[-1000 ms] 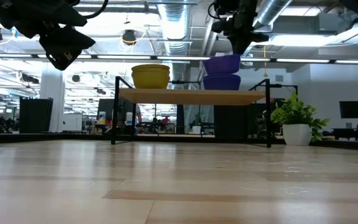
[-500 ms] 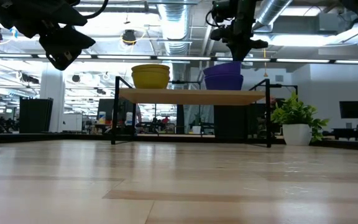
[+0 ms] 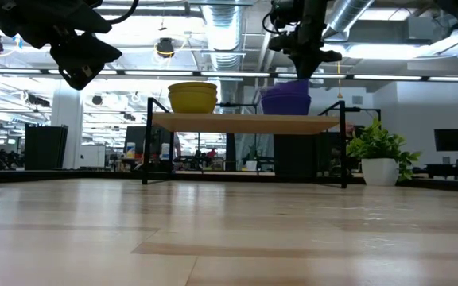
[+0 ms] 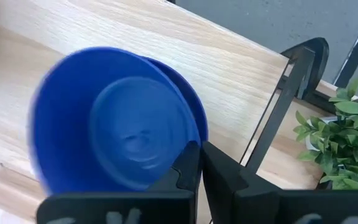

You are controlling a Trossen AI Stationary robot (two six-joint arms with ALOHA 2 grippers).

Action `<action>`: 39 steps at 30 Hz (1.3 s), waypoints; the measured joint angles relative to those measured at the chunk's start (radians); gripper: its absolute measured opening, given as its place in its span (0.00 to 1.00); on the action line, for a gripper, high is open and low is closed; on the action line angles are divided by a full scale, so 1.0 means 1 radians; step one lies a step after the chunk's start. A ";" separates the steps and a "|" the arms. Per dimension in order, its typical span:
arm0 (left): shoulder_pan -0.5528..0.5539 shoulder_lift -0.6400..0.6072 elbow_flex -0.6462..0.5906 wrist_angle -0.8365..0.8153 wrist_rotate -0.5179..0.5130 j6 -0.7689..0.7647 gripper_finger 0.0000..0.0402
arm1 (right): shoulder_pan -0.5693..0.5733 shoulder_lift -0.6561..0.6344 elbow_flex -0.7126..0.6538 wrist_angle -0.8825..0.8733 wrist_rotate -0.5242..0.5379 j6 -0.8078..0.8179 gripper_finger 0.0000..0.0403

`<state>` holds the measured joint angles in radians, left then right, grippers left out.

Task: Pick & Place Mini bowls
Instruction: Stack the blue bowl on top of the blue bowl on the shelf

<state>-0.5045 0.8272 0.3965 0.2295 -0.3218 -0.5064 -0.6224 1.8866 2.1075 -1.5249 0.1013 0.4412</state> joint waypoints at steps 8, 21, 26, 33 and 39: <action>0.000 0.000 0.000 0.000 0.000 0.000 0.41 | 0.000 0.000 0.000 0.000 0.003 0.002 0.15; 0.000 0.000 0.000 -0.001 0.000 0.000 0.41 | 0.000 -0.010 0.000 0.012 0.020 -0.023 0.18; 0.000 0.000 0.000 -0.001 0.000 0.000 0.41 | 0.006 -0.060 0.000 0.048 0.108 -0.032 0.16; 0.000 0.000 0.000 -0.005 0.000 0.000 0.41 | 0.072 -0.165 0.000 0.069 0.536 -0.036 0.16; 0.000 0.000 0.000 -0.005 0.000 -0.023 0.41 | 0.161 -0.179 0.001 -0.043 0.998 -0.060 0.16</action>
<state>-0.5041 0.8274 0.3962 0.2249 -0.3218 -0.5298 -0.4616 1.7079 2.1082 -1.5683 1.0995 0.3816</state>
